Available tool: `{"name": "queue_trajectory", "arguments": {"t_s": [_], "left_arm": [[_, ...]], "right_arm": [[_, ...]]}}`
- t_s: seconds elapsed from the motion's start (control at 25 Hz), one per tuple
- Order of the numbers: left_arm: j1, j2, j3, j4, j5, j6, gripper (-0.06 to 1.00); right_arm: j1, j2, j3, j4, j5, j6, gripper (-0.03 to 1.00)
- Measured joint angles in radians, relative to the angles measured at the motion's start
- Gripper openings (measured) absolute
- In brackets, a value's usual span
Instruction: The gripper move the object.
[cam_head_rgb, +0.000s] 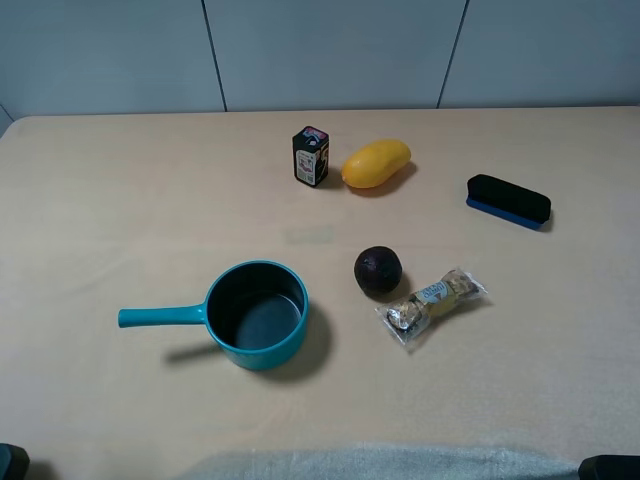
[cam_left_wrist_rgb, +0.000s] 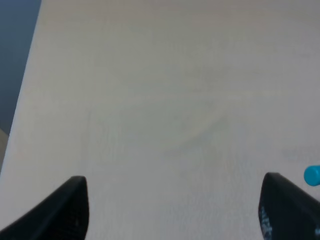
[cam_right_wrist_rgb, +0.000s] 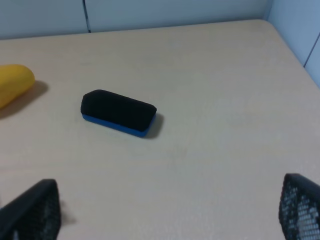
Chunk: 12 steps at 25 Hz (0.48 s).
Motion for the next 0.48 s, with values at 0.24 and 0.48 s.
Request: {"name": "queue_trajectory", "arguments": {"t_s": [0.24,0.48], "left_arm": [[0.000,0.000,0.000,0.000,0.000,0.000,0.70],[0.000,0.000,0.000,0.000,0.000,0.000,0.70]], "right_arm": [[0.000,0.000,0.000,0.000,0.000,0.000,0.66],[0.000,0.000,0.000,0.000,0.000,0.000,0.66]]}}
